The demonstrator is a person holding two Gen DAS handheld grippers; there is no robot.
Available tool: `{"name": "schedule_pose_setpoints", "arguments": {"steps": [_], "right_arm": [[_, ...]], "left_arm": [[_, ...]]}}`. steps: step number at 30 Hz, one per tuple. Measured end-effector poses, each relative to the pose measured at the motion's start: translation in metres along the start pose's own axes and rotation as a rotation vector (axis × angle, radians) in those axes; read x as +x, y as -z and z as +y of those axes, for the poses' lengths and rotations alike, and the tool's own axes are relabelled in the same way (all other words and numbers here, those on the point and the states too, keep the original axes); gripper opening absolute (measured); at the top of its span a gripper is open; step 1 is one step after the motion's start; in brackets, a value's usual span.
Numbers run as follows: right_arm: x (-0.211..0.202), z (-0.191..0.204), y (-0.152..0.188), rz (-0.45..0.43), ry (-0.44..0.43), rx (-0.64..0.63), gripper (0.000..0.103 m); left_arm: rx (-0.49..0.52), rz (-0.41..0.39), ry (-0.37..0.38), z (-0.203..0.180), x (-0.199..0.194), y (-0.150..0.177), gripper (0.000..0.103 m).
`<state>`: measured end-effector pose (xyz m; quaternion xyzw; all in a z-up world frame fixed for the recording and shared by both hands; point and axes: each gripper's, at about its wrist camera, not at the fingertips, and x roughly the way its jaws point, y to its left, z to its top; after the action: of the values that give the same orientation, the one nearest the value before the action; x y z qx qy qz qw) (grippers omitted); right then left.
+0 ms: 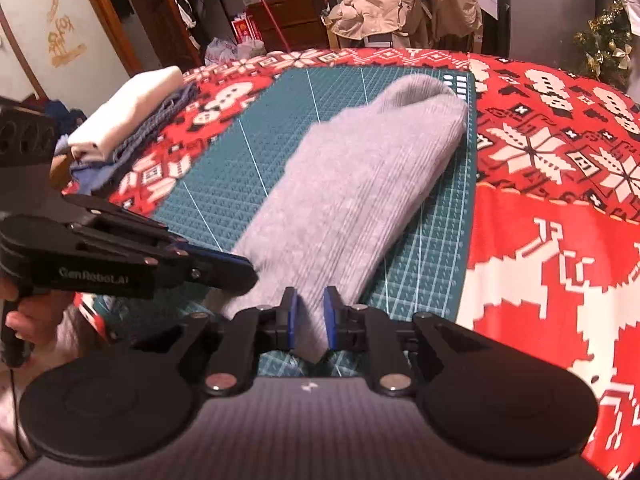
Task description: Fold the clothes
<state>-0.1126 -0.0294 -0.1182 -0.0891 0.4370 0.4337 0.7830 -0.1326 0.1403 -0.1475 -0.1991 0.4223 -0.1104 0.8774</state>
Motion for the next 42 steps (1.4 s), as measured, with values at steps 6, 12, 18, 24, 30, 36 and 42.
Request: {"name": "schedule_pose_setpoints", "arguments": {"steps": [6, 12, 18, 24, 30, 36, 42], "right_arm": [[-0.01, -0.006, 0.009, 0.02, -0.002, 0.012, 0.016], [-0.026, -0.02, -0.005, -0.022, -0.007, 0.054, 0.017], [-0.029, -0.045, -0.041, -0.038, -0.01, 0.046, 0.017], [-0.019, -0.07, -0.091, -0.017, -0.005, -0.036, 0.017], [0.01, -0.081, -0.145, 0.037, -0.007, -0.187, 0.018], [0.05, -0.075, -0.195, 0.114, -0.046, -0.359, 0.02], [0.097, -0.058, -0.23, 0.198, -0.095, -0.49, 0.02]], "left_arm": [[-0.002, 0.023, -0.004, 0.0, -0.008, 0.007, 0.002], [-0.056, 0.002, 0.051, 0.015, -0.031, -0.002, 0.006], [-0.044, -0.035, 0.06, 0.051, -0.037, -0.041, 0.016], [-0.033, -0.046, 0.066, 0.09, -0.007, -0.106, 0.021], [0.172, 0.001, -0.009, 0.095, 0.037, -0.152, 0.021], [0.32, 0.06, -0.053, 0.089, 0.065, -0.172, 0.021], [0.478, 0.113, -0.098, 0.077, 0.079, -0.171, 0.024]]}}
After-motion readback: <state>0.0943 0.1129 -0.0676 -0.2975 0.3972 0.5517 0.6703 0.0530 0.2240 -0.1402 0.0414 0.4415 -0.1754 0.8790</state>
